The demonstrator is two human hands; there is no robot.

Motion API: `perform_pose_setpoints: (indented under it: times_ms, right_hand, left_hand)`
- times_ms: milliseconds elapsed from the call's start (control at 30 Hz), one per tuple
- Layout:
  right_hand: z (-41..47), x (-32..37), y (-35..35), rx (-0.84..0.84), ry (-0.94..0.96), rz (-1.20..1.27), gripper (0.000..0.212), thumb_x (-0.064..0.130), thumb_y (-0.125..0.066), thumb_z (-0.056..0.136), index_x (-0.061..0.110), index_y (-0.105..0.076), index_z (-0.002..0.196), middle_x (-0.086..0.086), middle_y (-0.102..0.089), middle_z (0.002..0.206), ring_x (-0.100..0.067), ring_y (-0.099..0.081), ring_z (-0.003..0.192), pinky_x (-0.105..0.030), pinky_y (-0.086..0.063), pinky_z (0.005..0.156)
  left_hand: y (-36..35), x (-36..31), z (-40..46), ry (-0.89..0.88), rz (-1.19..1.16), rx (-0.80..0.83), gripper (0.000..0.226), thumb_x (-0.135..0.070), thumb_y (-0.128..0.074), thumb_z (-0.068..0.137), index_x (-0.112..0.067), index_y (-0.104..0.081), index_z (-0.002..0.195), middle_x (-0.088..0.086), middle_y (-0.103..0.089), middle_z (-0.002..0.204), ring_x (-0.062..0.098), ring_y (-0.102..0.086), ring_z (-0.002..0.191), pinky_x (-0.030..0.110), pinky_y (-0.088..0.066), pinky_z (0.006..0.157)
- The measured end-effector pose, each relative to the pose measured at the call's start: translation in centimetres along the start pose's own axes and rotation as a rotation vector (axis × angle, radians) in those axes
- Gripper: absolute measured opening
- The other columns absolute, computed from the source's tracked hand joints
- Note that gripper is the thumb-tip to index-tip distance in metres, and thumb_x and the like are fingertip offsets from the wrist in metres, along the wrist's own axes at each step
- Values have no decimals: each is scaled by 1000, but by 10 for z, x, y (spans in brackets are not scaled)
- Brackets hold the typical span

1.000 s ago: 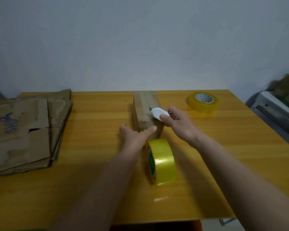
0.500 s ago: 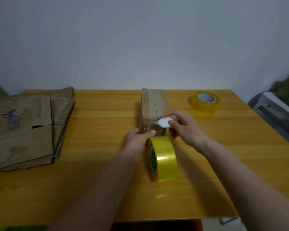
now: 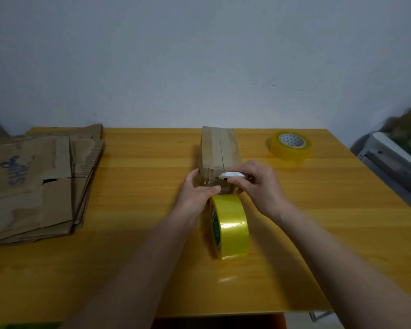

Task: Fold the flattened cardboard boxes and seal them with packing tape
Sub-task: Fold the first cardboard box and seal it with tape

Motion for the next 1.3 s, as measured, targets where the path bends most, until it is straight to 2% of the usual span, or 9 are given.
perform_pose_setpoints:
  times_ms: [100,267,467,567,733,867,1000,1167,1300]
  right_hand:
    - [2,2,-3,38,62,-199,22,14,-69,85,18,-73,107,1,-57,85,-7,-53,74,-16,-41,68]
    - [0,6,1,43,122,-337,24,15,-66,88,17,-71,111,-3,-55,89,-13,-53,77,-9,-34,65]
    - [1,2,-5,107,172,-427,20,14,-68,87,13,-72,106,0,-52,91,-15,-53,79,-26,-42,70]
    - [4,1,-9,127,191,-484,19,15,-66,87,12,-72,106,2,-48,90,-21,-56,81,-35,-47,70]
    - [8,1,-11,140,179,-479,22,15,-66,88,13,-71,109,-3,-52,93,-23,-57,84,-37,-47,71]
    - [6,-4,-3,134,172,-413,21,12,-69,85,15,-73,106,0,-52,90,-11,-50,77,-24,-39,68]
    - [-4,-27,19,70,4,-399,17,10,-68,85,11,-73,101,-3,-53,88,-14,-49,76,-24,-29,64]
    - [-29,-63,25,166,-347,-348,10,10,-64,88,20,-66,89,8,-62,82,-15,-56,80,-27,-38,62]
    - [-27,-66,23,126,-387,-367,4,21,-68,87,23,-65,89,9,-58,86,-14,-53,88,-26,-41,68]
  left_hand:
    - [0,1,2,7,-16,20,84,4,-70,82,-21,-27,150,13,-69,103,23,-66,98,45,-49,100]
    - [2,4,7,21,-14,33,84,6,-70,81,-22,-28,150,9,-70,97,25,-65,100,50,-45,103]
    - [6,3,12,1,40,44,91,4,-70,81,-30,-22,151,16,-69,107,27,-65,104,51,-47,100]
    - [9,-3,8,-176,214,71,104,5,-69,82,-40,-6,152,14,-68,87,18,-65,82,33,-54,80]
    - [19,-9,18,-301,486,170,76,-3,-73,81,-43,-44,138,14,-64,75,16,-58,70,36,-48,71]
    - [19,-13,22,-269,526,189,79,-1,-75,78,-54,-42,127,26,-68,86,21,-60,70,39,-50,69]
    - [20,-15,22,-263,515,209,81,1,-75,79,-51,-40,130,28,-68,84,19,-61,68,35,-50,68]
    - [20,-11,25,-258,487,229,83,1,-75,79,-46,-39,138,18,-67,78,11,-59,61,27,-45,62]
    - [20,-11,25,-265,485,228,84,1,-75,79,-43,-39,140,16,-67,78,11,-61,65,29,-46,67]
Point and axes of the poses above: each hand's wrist, its own z-axis towards the middle knuckle, its own y-axis out of the back of the hand, x = y × z, the point moved 1 cm from there along z, towards the middle knuckle
